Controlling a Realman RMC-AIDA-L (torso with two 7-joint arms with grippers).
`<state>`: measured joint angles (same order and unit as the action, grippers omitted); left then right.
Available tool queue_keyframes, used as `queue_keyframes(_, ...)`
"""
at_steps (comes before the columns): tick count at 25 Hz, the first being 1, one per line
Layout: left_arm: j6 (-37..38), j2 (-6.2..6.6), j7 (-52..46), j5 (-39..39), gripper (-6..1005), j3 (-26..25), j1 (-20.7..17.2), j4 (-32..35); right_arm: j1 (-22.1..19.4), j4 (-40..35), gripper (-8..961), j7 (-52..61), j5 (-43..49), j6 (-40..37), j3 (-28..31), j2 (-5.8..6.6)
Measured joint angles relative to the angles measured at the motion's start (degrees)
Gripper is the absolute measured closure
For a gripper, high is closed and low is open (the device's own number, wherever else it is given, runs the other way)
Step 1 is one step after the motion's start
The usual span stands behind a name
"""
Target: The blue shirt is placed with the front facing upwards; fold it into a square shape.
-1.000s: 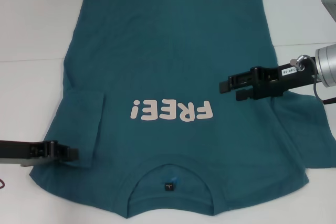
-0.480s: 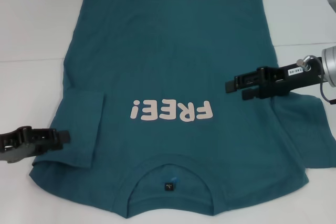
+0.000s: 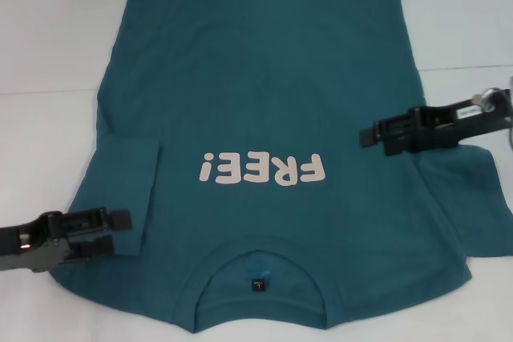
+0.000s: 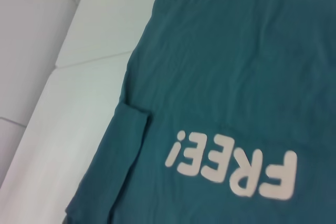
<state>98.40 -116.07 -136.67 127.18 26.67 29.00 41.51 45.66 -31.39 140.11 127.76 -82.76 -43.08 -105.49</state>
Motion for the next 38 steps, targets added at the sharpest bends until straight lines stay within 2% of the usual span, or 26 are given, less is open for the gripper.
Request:
queue_keyframes(3, -0.59, -0.55, 0.14, -0.01, 261, 0.05, -0.33, -0.04, -1.66, -2.17, 273, 0.74, 0.02, -3.09, 0.14, 1.24)
queue_keyframes(6, -1.11, -0.64, 0.17, -0.01, 131, 0.04, -0.37, -0.10, -3.95, -4.42, 274, 2.08, 0.03, -5.19, 0.88, 3.01)
queue_keyframes(9, -1.38, -0.65, 0.18, -0.01, 92, 0.00, -0.12, -0.12, -6.02, -5.59, 275, 2.48, -0.11, -6.06, 3.58, 4.34)
queue_keyframes(13, -2.06, -0.67, 0.19, -0.01, 52, -0.03, 0.04, -0.12, -7.96, -5.76, 277, 2.40, -0.16, -5.97, 9.34, 4.81)
queue_keyframes(16, -2.17, -0.69, 0.21, -0.01, 52, -0.04, 0.03, -0.12, -8.63, -5.81, 278, 2.70, 1.50, -5.29, 10.12, 5.17)
queue_keyframes(24, -2.73, -0.77, 0.12, -0.01, 52, 0.04, 0.01, -0.14, -8.02, -6.99, 281, 2.60, 12.47, -2.51, 9.88, 5.30)
queue_keyframes(33, -3.80, -0.91, 0.12, -0.01, 52, 0.25, 0.16, -1.09, -8.73, -9.64, 284, 2.08, 15.75, -0.19, 9.81, 5.31)
queue_keyframes(38, -4.23, -0.88, 0.23, -0.01, 52, 0.10, 0.39, -1.65, -8.80, -9.35, 285, 1.23, 18.76, 3.67, 9.79, 3.67)
